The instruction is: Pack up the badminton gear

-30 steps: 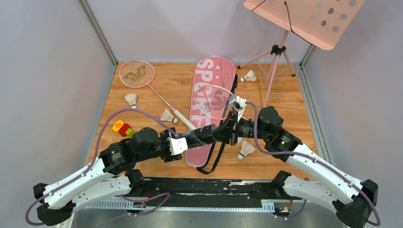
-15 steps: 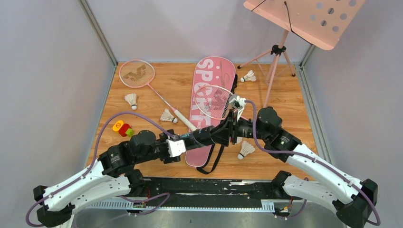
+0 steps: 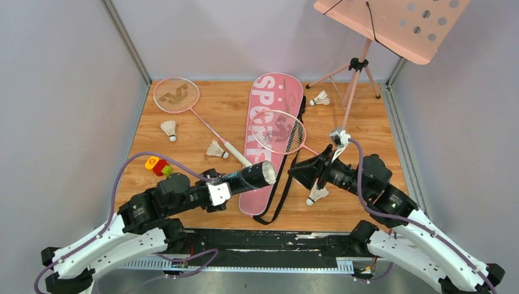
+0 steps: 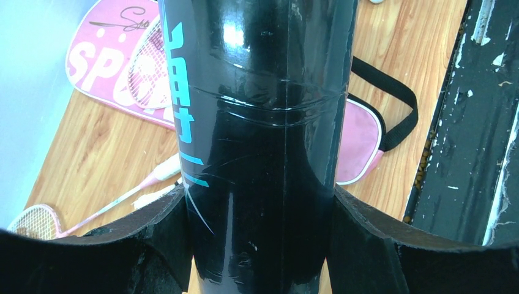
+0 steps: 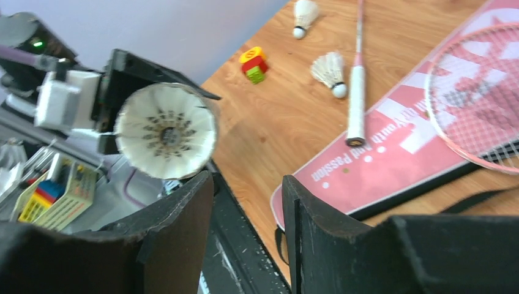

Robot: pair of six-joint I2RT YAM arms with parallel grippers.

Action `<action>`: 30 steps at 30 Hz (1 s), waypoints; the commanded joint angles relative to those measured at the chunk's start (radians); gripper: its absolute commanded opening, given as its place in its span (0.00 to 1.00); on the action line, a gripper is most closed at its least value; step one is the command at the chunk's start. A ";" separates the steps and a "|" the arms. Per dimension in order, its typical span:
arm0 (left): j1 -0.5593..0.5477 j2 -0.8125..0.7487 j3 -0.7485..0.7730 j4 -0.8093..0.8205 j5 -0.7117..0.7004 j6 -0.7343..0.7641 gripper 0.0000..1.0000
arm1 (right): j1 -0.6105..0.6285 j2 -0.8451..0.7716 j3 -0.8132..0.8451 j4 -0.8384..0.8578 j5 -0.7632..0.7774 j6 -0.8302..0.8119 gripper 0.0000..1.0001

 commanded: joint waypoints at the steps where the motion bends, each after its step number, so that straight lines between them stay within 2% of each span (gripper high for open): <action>1: -0.001 -0.011 0.005 0.056 -0.011 -0.006 0.47 | -0.001 0.001 -0.017 -0.112 0.179 -0.007 0.46; 5: -0.001 -0.010 0.005 0.056 -0.008 -0.006 0.47 | -0.004 0.078 0.017 -0.223 0.325 -0.022 0.47; 11: 0.000 -0.008 0.003 0.055 -0.002 -0.006 0.47 | -0.004 0.086 0.073 -0.200 0.086 -0.055 0.45; 14: -0.001 -0.008 0.004 0.053 0.001 -0.007 0.47 | -0.004 0.032 0.067 -0.138 -0.011 -0.081 0.59; 20: -0.001 -0.008 0.002 0.053 0.022 -0.002 0.47 | -0.005 0.010 0.090 -0.123 -0.044 -0.078 0.77; 25: -0.001 -0.002 -0.001 0.054 0.050 0.001 0.48 | -0.004 0.087 0.136 -0.111 -0.089 -0.078 0.83; 30: 0.000 0.003 -0.001 0.055 0.053 0.003 0.48 | -0.004 0.192 0.172 -0.071 -0.144 -0.089 0.84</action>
